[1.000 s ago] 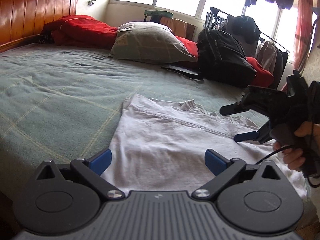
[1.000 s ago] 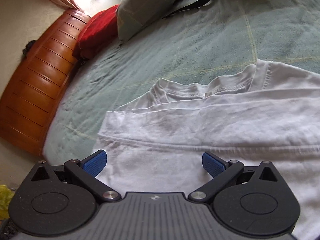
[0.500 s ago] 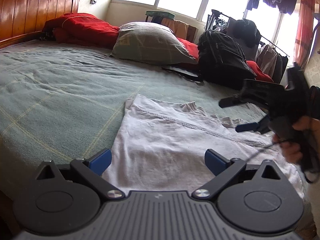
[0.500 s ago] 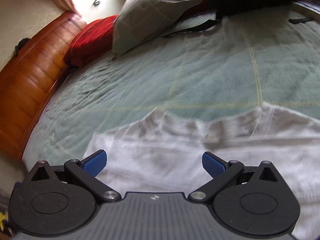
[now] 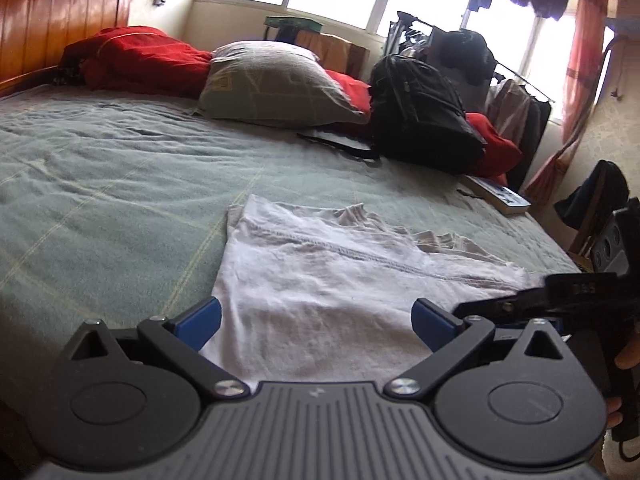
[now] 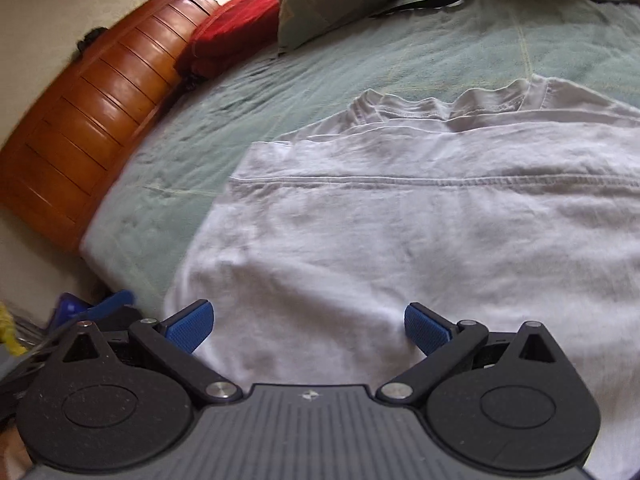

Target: Fold clothes

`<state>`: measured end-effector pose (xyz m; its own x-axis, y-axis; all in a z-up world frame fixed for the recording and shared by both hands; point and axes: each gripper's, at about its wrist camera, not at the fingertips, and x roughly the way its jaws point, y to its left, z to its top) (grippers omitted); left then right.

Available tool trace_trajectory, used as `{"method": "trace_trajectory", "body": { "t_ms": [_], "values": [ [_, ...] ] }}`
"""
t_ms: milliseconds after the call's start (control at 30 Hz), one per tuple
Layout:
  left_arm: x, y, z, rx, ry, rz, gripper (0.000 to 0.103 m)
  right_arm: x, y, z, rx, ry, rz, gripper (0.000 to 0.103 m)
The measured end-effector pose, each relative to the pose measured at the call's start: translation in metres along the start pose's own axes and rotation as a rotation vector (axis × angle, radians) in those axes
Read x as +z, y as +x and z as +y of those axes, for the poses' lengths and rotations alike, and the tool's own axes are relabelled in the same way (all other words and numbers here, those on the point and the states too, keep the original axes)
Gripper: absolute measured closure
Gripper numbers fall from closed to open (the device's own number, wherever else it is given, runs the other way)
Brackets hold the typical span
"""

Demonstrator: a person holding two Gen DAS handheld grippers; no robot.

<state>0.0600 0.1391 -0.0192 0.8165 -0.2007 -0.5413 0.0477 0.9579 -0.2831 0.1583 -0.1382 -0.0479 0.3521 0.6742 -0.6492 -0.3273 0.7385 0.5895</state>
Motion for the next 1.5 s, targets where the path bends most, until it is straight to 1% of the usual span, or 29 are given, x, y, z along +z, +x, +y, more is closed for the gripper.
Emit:
{"method": "trace_trajectory", "body": {
  "t_ms": [67,167,267,333,400,467,533,700,833,967,1067,1200,1400,1500],
  "values": [
    [0.009,0.009,0.013,0.008,-0.015,0.037,0.002,-0.001,-0.004,-0.001,0.021,0.000,-0.011,0.000],
    [0.025,0.030,0.036,-0.001,-0.081,0.119,0.002,-0.003,-0.008,-0.003,0.043,-0.003,-0.030,0.000],
    [0.037,0.055,0.060,-0.085,-0.172,0.212,0.002,-0.002,-0.005,-0.008,0.083,-0.002,-0.022,0.000],
    [0.041,0.074,0.070,-0.135,-0.208,0.269,0.002,0.000,-0.004,-0.009,0.107,-0.011,-0.027,0.000],
    [0.043,0.094,0.078,-0.158,-0.219,0.328,0.002,0.002,-0.003,-0.009,0.130,-0.020,-0.033,0.000],
    [0.044,0.109,0.083,-0.204,-0.232,0.364,0.002,0.005,-0.003,-0.010,0.148,-0.033,-0.040,0.000],
    [0.050,0.120,0.088,-0.259,-0.244,0.383,0.002,0.008,-0.003,-0.012,0.157,-0.043,-0.048,0.000],
    [0.063,0.154,0.097,-0.392,-0.328,0.424,0.002,0.021,-0.005,-0.023,0.159,-0.019,-0.072,0.000],
    [0.071,0.179,0.098,-0.468,-0.363,0.436,0.002,0.030,-0.008,-0.032,0.139,0.020,-0.105,0.000],
    [0.068,0.175,0.094,-0.511,-0.342,0.464,0.002,0.032,-0.005,-0.036,0.140,0.034,-0.099,0.000],
    [0.058,0.160,0.094,-0.552,-0.338,0.502,0.002,0.032,-0.001,-0.037,0.141,0.030,-0.083,0.000],
    [0.059,0.168,0.094,-0.567,-0.339,0.528,0.001,0.033,0.003,-0.037,0.145,0.009,-0.061,0.000],
    [0.062,0.181,0.093,-0.588,-0.337,0.566,0.001,0.040,0.000,-0.039,0.143,0.021,-0.070,0.000],
    [0.061,0.186,0.099,-0.596,-0.344,0.580,0.002,0.047,0.001,-0.038,0.142,0.029,-0.075,0.000]
  ]
}}
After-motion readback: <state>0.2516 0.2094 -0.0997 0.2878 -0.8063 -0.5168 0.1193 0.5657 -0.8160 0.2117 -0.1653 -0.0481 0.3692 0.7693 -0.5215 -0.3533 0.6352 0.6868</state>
